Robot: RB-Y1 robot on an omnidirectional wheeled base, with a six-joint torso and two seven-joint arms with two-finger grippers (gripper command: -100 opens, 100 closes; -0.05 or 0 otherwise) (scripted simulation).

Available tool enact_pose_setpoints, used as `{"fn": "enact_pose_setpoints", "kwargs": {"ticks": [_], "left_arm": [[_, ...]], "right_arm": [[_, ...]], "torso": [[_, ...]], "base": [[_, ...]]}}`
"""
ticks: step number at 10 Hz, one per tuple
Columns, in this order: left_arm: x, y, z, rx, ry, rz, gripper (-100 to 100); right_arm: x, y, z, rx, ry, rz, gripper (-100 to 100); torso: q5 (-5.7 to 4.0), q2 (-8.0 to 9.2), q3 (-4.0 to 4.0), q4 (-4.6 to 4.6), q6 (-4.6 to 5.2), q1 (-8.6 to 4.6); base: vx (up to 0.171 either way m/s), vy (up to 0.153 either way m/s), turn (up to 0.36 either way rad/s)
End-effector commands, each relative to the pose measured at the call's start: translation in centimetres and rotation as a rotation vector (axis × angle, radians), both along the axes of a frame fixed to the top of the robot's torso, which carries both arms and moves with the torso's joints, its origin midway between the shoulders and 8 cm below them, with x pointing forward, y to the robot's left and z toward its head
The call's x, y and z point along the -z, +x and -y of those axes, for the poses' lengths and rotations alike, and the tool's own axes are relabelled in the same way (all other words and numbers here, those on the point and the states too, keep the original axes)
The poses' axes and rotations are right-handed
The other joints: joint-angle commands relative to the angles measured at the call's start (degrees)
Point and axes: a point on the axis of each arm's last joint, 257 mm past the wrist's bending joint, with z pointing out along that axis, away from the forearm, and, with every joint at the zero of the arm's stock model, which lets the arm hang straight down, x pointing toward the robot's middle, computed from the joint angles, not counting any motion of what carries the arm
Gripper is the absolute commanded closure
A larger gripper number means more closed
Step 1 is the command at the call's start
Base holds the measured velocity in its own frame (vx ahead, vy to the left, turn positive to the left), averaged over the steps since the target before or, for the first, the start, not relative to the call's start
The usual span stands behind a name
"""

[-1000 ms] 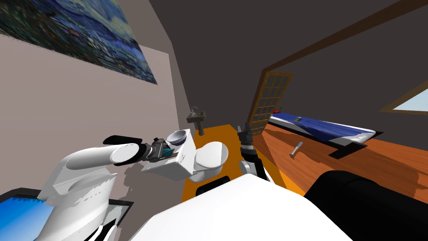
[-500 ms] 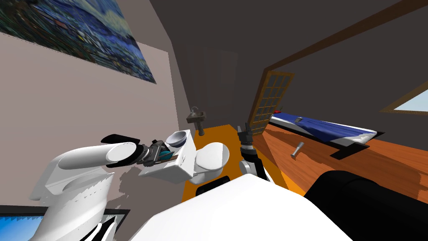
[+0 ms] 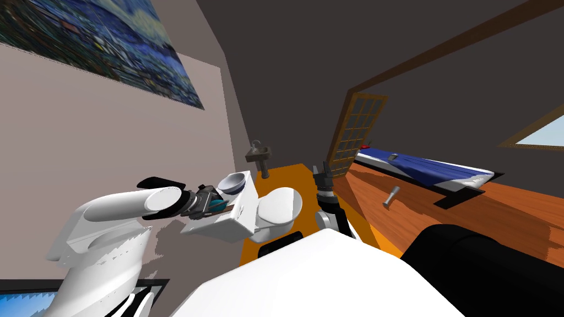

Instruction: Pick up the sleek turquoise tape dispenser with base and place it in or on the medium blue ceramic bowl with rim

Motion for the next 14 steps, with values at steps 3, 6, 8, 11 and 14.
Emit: {"fn": "enact_pose_setpoints", "kwargs": {"ticks": [3, 6, 8, 11, 14], "left_arm": [[0.7, 0.5, -0.2, -0.002, 0.001, 0.001, -100], [0.8, 0.6, -0.2, -0.003, 0.001, 0.002, 100], [0.8, 0.6, -0.2, -0.002, 0.001, 0.002, 100], [-0.3, -0.2, 0.1, 0.002, 0.0, 0.001, 100], [-0.5, -0.3, 0.2, 0.002, 0.0, 0.001, 0]], "right_arm": [[0.0, 0.0, 0.0, 0.0, 0.0, 0.0, 0], [0.0, 0.0, 0.0, 0.0, 0.0, 0.0, 0], [0.0, 0.0, 0.0, 0.0, 0.0, 0.0, 0], [0.0, 0.0, 0.0, 0.0, 0.0, 0.0, 0], [0.0, 0.0, 0.0, 0.0, 0.0, 0.0, 0]], "torso": [[0.01, -0.04, -0.02, -0.02, 0.0, 0.03], [0.02, -0.08, -0.04, -0.01, 0.01, 0.06], [0.02, -0.08, -0.04, -0.02, 0.0, 0.06], [0.0, -0.07, -0.02, 0.01, -0.02, 0.06], [0.01, -0.07, -0.04, -0.01, -0.01, 0.06]], "base": [[-0.006, -0.004, -0.008], [0.0, 0.0, 0.0], [0.0, 0.0, 0.0], [0.007, 0.006, 0.018], [0.006, 0.003, 0.005]]}}
